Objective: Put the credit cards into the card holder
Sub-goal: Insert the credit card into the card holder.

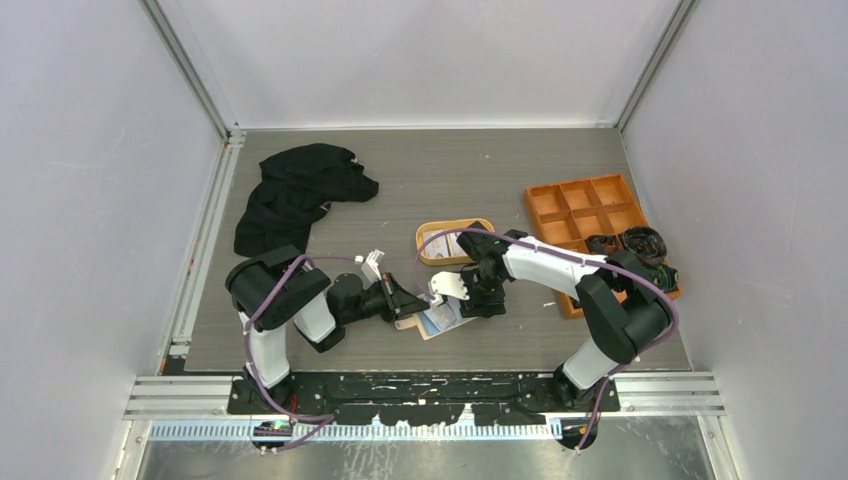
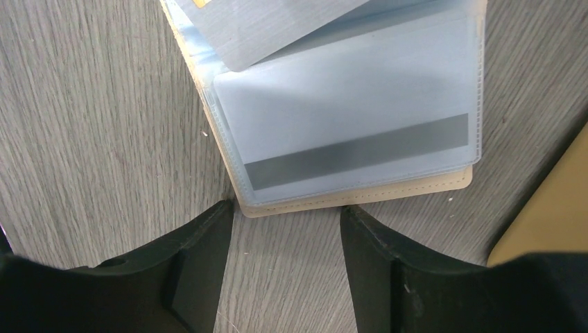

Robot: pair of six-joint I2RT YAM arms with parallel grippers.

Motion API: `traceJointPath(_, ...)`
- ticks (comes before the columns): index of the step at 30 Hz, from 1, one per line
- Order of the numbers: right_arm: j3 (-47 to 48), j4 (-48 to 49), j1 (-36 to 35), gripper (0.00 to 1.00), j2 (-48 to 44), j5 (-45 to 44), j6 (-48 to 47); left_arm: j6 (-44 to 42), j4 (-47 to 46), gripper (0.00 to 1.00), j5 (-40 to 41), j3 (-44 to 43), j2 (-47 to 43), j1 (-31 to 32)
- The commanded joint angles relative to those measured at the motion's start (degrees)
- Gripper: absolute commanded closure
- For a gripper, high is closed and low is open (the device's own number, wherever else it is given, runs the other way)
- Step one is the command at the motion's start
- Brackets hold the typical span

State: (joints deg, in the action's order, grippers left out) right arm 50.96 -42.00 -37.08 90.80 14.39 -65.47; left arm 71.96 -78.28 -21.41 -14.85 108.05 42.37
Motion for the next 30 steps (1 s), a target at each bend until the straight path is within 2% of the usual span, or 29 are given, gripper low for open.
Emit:
traceJointPath(1, 0.28, 0.69, -0.54, 0.37, 1.74, 1.34, 0.57, 0.15, -3.72, 1.0, 0.74, -1.14, 1.0, -0.53)
traceJointPath(30, 0.63, 0.43, -0.78, 0.4, 1.81, 1.95, 0.87, 3.26, -3.72, 1.0, 0.68, -3.08, 6.12, -0.27)
